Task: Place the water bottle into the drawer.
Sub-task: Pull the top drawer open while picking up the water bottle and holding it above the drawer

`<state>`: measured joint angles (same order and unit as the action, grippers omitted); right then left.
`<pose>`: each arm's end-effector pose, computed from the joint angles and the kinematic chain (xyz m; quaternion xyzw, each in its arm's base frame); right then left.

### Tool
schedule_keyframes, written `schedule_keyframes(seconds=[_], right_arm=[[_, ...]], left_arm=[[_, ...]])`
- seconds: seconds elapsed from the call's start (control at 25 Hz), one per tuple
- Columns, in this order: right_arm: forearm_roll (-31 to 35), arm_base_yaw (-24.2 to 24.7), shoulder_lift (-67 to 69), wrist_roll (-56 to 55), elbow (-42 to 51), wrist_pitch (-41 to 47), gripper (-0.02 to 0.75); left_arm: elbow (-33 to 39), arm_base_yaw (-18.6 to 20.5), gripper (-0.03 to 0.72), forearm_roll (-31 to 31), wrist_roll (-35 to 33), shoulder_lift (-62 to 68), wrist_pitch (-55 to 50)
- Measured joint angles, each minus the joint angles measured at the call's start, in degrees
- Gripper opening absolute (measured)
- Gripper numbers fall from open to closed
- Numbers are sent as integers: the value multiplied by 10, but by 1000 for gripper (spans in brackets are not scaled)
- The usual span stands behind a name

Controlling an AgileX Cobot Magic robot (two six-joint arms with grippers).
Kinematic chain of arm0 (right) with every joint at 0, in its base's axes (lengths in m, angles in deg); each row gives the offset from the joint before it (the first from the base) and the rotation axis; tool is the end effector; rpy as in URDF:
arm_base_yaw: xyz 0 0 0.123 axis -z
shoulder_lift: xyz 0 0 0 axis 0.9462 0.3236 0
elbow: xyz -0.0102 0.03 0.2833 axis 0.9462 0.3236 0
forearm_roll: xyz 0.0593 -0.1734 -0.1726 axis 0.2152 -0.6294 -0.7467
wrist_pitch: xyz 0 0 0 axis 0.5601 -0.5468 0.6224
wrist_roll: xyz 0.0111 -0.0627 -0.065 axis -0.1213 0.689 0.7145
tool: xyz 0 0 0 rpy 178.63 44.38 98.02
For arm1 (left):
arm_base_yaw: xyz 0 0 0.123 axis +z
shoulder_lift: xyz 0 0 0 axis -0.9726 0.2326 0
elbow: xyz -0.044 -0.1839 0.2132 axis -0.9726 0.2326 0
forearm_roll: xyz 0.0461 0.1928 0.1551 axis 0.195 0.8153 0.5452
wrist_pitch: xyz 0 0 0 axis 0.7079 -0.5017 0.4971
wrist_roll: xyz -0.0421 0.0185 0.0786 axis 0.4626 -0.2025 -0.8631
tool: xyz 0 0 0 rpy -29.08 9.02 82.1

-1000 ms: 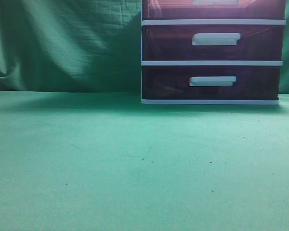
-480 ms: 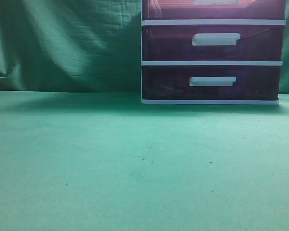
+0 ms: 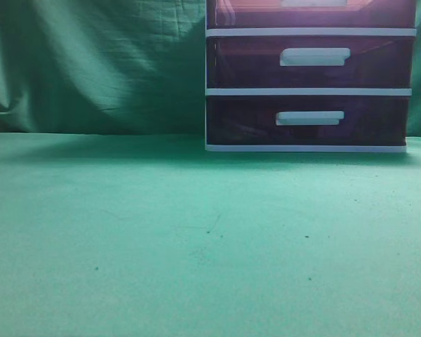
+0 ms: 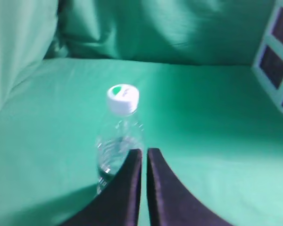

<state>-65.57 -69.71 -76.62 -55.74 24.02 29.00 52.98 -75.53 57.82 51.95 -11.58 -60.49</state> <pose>0.0520 0.0011 0.1703 -0.0129 0.8090 -0.0084 0.5876 0.1123 0.0041 0.2607 -0.0298 0.7747 0.0015 0.6316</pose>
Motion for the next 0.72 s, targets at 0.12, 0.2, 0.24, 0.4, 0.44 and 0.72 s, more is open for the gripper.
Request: schedule_keyframes(seconds=[0.12,0.2,0.24,0.4,0.44,0.72], right_arm=[[0,0,0,0,0,0,48],[0,0,0,0,0,0,48],[0,0,0,0,0,0,48],[0,0,0,0,0,0,48],[0,0,0,0,0,0,48],[0,0,0,0,0,0,48]], left_arm=[[-1,-10,0,2,-7,20,37],[-1,-10,0,2,-7,38,43],[-1,-10,0,2,-7,49,41],[-1,-10,235,10,-7,100,35],[-1,-10,349,11,-6,112,35],[-1,-10,633,7,40,193,49]])
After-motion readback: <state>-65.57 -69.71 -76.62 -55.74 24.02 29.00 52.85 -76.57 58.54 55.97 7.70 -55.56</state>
